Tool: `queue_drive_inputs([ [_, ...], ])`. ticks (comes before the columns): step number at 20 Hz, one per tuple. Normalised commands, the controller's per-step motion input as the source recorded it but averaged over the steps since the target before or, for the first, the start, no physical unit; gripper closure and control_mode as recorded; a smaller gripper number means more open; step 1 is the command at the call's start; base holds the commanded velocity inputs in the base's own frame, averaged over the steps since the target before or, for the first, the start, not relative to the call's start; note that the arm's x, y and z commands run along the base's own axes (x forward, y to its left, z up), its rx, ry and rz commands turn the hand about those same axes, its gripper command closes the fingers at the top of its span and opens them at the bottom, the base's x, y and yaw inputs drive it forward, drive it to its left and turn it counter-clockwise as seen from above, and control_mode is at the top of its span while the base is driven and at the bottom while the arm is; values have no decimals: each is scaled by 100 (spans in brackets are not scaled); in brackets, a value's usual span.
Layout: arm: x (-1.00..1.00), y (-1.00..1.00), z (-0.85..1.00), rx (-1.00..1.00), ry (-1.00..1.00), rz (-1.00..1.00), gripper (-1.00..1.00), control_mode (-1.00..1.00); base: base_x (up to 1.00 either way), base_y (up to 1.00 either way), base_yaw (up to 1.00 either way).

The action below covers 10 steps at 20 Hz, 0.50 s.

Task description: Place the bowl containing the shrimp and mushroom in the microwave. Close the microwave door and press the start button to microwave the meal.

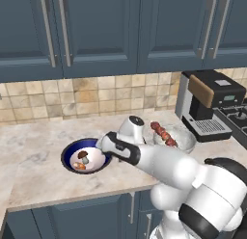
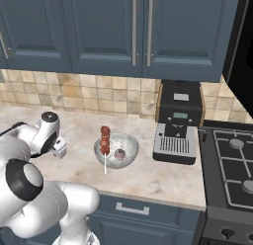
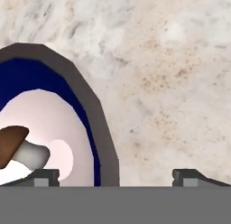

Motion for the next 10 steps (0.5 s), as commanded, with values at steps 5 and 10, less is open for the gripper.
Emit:
queue_drive_inputs([
  [5,46,20,-38,0,6,0,-100,-100,0,0,0],
  [10,35,26,-32,0,4,0,100,-100,0,0,0],
])
